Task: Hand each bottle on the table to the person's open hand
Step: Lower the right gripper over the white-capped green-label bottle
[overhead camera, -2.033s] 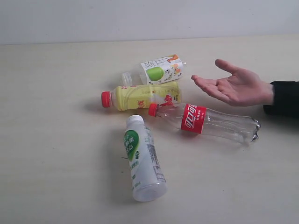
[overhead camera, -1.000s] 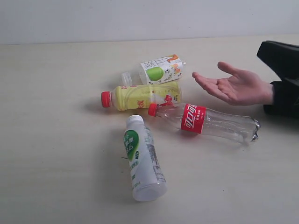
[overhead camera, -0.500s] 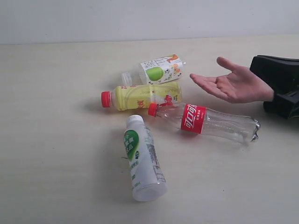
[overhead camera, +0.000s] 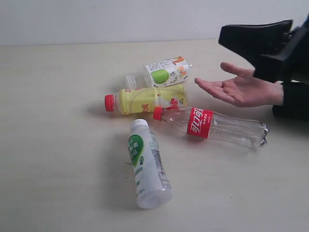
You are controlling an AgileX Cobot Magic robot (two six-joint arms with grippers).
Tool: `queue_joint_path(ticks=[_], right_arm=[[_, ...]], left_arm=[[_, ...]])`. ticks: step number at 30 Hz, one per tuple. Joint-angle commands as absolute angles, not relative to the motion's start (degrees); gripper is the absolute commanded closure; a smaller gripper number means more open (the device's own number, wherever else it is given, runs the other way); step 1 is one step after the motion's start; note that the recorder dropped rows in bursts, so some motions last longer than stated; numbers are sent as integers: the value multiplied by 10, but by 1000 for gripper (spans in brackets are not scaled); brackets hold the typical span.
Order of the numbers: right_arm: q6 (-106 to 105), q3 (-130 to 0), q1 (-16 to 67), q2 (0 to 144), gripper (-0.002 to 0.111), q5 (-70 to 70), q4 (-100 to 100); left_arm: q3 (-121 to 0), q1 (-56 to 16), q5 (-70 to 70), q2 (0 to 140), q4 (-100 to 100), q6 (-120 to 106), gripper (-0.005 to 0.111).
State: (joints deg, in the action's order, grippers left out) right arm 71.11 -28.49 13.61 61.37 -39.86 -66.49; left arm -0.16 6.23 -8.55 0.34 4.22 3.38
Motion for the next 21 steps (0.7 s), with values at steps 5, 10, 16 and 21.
queue_joint_path(ticks=[5,10,16,21], right_arm=[[731,-381,291,727,108,-214,-715],[832,-438,355,792,108,-108,-837],[912,-502,367,857,108,-10,-960],[817,-506,367,859,108,150,-928]], left_arm=[[0,64,-84,0,43,35,105],[0,64,-84,0,43,35,105],[0,64,-84,0,43,35,105],[0,64,-84,0,43,35,105]])
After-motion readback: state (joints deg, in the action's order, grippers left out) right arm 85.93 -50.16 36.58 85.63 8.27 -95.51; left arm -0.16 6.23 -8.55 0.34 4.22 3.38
